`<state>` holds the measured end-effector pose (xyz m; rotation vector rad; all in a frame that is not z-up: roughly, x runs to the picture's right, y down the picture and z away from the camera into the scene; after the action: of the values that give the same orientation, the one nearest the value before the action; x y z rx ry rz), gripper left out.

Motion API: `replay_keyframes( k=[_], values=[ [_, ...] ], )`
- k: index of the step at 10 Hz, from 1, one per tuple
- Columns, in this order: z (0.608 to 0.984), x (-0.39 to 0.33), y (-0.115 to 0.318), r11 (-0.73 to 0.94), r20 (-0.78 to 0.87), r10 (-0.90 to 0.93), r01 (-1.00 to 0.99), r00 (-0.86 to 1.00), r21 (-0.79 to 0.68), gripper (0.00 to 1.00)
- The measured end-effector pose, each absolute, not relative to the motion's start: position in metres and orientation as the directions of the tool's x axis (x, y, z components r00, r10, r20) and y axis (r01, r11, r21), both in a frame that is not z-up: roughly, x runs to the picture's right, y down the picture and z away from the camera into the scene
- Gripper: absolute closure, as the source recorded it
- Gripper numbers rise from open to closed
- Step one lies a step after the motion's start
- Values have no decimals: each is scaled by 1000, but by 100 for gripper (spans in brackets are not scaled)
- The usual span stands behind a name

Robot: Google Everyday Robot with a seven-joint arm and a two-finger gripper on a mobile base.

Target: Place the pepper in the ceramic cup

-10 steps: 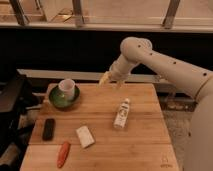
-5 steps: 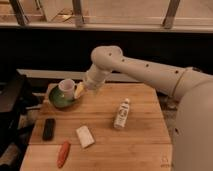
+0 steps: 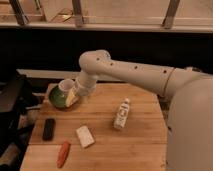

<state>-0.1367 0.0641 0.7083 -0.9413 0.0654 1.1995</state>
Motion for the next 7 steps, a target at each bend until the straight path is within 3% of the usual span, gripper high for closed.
replay_keyframes(
  k=[3, 7],
  values=[
    [710, -137, 69, 65, -511, 749, -814, 422, -577, 37],
    [716, -178, 117, 147, -538, 663, -795, 521, -588, 37]
  ],
)
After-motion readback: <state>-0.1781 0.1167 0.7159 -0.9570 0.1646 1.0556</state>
